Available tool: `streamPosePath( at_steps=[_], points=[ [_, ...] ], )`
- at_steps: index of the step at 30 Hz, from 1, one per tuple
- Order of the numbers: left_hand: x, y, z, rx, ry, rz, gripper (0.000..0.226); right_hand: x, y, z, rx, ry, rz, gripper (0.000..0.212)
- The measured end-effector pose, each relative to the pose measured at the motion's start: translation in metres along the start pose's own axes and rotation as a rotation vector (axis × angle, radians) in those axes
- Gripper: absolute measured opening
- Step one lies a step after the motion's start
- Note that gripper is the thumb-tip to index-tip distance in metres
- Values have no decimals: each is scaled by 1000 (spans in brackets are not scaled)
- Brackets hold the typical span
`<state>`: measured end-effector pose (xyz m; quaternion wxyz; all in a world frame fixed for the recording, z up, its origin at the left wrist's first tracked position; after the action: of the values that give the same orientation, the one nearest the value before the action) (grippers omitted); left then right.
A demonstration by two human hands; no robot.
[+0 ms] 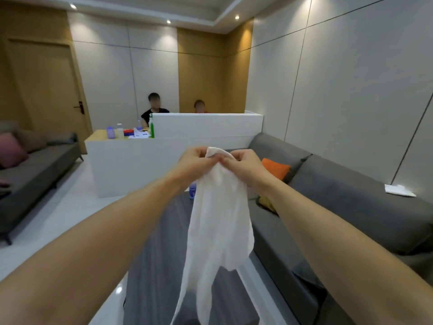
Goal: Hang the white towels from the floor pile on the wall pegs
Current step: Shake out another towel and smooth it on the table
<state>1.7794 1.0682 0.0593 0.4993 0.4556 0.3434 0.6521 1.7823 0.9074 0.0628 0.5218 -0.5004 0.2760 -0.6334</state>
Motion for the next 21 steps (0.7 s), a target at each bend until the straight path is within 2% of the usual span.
streamPosePath(
  at_steps=[4,8,15,18,21],
  points=[
    [23,-6,6,47,170,46,15,-5,8,7,-18,-169,-10,41],
    [59,-18,21,86,365,142,21,-5,27,24,-90,-346,-161,45],
    [117,-55,45,135,559,281,19,-10,67,86,-117,-274,-239,38],
    [143,-77,62,161,625,372,21,-21,83,125,-114,-246,-291,44],
    [176,-101,90,186,683,465,13,-38,99,173,-107,-222,-342,46]
  ],
)
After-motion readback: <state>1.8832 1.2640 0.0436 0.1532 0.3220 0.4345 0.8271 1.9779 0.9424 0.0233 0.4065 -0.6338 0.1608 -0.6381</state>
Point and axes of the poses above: each hand's wrist, its own z-axis towards the middle knuckle, its own x-axis out of the back of the hand, y = z × x, the point moved 2 cm from there along z, towards the middle knuckle, and after that the axes turned 2 degrees about y, right-handed, at the moved point
